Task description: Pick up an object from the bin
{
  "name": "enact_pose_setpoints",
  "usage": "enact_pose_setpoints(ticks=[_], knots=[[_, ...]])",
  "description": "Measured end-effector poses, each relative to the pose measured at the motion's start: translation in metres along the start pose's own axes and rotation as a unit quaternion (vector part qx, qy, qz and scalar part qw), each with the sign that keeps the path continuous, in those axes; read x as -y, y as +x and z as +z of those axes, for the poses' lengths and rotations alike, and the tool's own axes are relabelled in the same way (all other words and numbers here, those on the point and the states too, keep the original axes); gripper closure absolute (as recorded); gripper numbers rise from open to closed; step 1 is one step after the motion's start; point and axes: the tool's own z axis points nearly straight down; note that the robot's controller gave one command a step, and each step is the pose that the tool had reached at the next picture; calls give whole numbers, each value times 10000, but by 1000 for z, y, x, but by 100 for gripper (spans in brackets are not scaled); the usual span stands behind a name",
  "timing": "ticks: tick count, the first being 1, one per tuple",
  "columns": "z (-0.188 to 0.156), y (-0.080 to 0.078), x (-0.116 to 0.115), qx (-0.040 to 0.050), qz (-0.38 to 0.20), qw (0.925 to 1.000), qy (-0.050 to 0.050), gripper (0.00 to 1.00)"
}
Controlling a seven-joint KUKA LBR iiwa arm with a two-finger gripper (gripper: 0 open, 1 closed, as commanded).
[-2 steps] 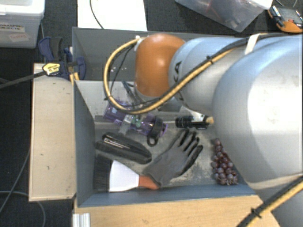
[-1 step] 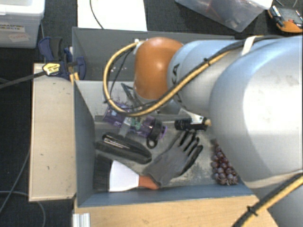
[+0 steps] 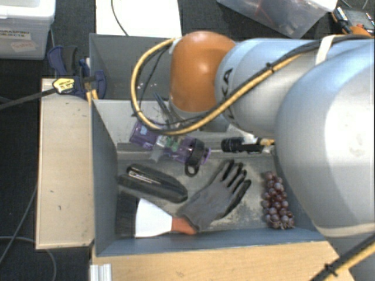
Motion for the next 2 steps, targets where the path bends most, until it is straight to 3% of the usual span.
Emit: enact_pose_setpoints(ticks=[1,2], knots=[[23,1,2,-16,1,10000,27,100],[1,-1,0,13,-20,10000,-6,100]])
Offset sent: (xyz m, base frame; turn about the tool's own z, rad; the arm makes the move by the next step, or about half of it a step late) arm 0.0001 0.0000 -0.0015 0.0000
